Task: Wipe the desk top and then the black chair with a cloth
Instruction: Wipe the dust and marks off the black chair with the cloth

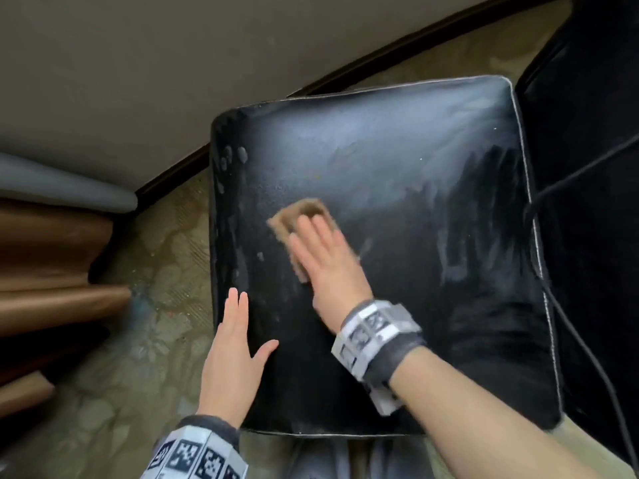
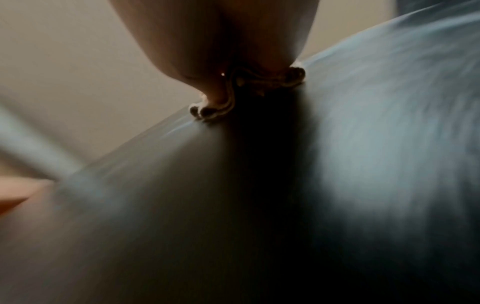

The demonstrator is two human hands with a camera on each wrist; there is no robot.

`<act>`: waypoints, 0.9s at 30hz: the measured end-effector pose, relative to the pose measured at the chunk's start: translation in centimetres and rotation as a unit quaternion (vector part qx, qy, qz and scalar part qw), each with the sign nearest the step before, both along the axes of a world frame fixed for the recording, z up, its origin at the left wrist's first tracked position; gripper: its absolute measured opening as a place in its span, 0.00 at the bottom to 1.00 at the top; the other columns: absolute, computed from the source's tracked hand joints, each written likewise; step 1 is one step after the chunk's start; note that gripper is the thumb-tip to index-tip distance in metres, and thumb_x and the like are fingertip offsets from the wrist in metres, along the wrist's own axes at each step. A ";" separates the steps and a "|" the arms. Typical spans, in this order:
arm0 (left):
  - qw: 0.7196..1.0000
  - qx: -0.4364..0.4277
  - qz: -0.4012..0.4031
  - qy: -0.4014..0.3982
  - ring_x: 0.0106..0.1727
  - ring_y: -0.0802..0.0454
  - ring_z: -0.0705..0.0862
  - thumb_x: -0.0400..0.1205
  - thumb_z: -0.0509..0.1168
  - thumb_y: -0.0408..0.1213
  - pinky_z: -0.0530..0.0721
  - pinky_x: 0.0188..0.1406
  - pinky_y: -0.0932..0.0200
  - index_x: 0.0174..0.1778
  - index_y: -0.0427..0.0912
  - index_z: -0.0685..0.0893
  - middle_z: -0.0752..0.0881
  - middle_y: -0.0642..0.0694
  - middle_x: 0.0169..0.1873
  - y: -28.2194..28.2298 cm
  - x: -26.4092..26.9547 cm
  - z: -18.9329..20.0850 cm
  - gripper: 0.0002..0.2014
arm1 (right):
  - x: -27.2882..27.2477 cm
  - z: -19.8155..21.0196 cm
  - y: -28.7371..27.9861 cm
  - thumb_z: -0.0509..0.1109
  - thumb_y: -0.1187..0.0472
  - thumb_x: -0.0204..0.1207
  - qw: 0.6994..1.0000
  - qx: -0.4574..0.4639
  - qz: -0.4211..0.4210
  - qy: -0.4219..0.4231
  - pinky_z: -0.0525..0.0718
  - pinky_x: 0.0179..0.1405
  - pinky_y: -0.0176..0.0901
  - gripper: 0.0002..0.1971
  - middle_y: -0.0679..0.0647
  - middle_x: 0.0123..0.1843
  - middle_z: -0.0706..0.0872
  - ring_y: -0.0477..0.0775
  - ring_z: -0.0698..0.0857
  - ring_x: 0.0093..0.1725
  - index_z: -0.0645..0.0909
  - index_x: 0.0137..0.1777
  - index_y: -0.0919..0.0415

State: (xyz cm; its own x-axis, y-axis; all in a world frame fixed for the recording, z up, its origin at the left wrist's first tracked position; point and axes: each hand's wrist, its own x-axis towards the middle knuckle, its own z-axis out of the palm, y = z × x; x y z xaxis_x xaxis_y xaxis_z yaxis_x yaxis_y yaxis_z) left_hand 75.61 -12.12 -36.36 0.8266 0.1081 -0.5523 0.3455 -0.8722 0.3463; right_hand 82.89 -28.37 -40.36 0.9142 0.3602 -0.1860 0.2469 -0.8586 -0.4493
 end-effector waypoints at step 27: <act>0.966 -0.124 0.209 0.087 0.76 0.49 0.71 0.66 0.81 0.32 0.67 0.72 0.61 0.82 0.49 0.39 0.70 0.37 0.76 5.0 3.3 -1.6 0.62 | 1.6 0.0 7.2 0.65 0.62 0.73 0.919 -0.012 0.393 0.002 0.70 0.72 0.55 0.18 0.56 0.70 0.80 0.57 0.77 0.71 0.84 0.63 0.57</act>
State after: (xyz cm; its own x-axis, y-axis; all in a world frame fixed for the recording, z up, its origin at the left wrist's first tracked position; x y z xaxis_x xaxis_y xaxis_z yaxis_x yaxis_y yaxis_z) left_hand 78.93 -7.08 -37.95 0.6314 0.2588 -0.7310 0.7215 -0.5414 0.4316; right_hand 84.44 -21.15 -40.32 0.3721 0.9052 -0.2054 0.7941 -0.4250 -0.4345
